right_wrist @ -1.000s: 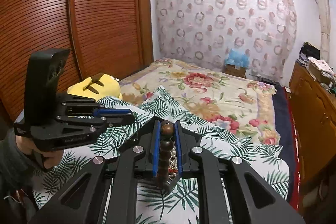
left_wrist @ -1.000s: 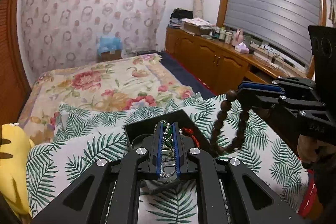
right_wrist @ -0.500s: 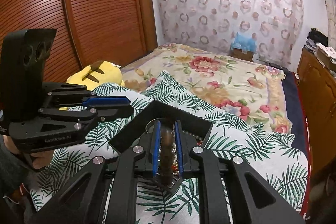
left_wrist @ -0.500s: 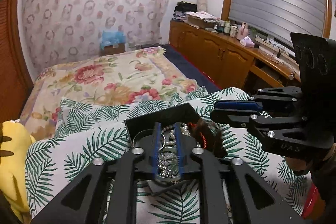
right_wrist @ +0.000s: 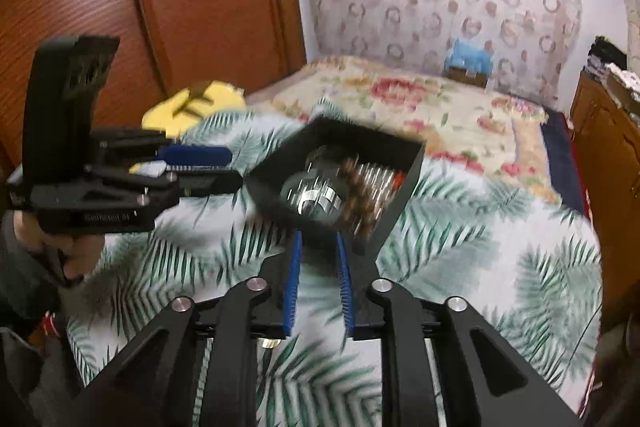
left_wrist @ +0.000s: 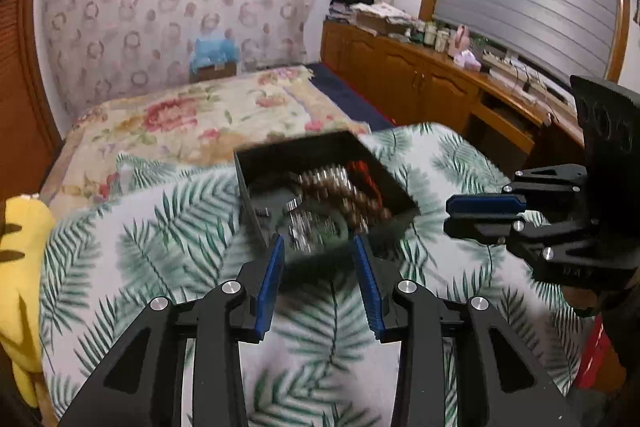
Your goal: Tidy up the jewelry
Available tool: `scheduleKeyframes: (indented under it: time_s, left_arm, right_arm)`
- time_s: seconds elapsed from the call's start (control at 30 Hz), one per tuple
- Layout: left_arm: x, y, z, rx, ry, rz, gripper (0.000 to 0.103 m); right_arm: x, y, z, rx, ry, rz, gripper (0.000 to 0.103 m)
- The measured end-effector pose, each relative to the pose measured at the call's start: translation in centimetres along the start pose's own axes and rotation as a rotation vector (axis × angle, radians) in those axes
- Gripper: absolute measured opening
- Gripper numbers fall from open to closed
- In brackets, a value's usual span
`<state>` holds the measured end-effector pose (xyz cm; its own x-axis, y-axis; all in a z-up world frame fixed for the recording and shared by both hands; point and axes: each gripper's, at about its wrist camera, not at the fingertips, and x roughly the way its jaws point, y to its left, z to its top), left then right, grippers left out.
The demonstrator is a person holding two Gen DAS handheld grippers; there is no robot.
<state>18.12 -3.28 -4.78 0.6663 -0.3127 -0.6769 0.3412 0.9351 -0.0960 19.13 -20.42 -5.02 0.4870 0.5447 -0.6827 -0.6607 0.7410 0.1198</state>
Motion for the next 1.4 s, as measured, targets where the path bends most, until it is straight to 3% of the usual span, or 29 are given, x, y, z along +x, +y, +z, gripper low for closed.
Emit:
scheduleKeyframes:
  time_s: [0.3,0.43,0.67,0.87,0.9,1.27,1.4]
  left_arm:
    - [0.2,-0.3,-3.7,-0.009,0.07,-0.008,0.038]
    - [0.3,-0.6,-4.8,-0.009,0.091,-0.006,0.041]
    - [0.6,-1.1,-6.0,-0.004,0.125,-0.018,0.041]
    - [0.9,-1.9,-6.3,0.005,0.138,-0.03,0.041]
    - [1.0,-1.9,-6.3,0.005,0.14,-0.032,0.041]
    - [1.4,-4.5,-6.7,0.043,0.16,-0.088,0.042]
    - [2.1,-5.6,-7.0,0.083,0.173,-0.075,0.042]
  right_arm:
    - [2.0,2.5,-3.2,-0.037,0.107,0.03,0.026]
    - [2.5,3.3,-4.1,-0.059,0.134,0.03,0.038]
    - [3.4,3.8,-5.0,-0.095,0.165,0.003,0.038]
    - [4.1,4.1,-5.1,-0.131,0.164,-0.031,0.037]
    - [4.1,4.1,-5.1,-0.136,0.162,-0.034,0.028]
    - [2.2,1.5,-5.3,-0.038,0.123,-0.053,0.027]
    - [1.0,0.5,-5.2,-0.012,0.098,-0.074,0.027]
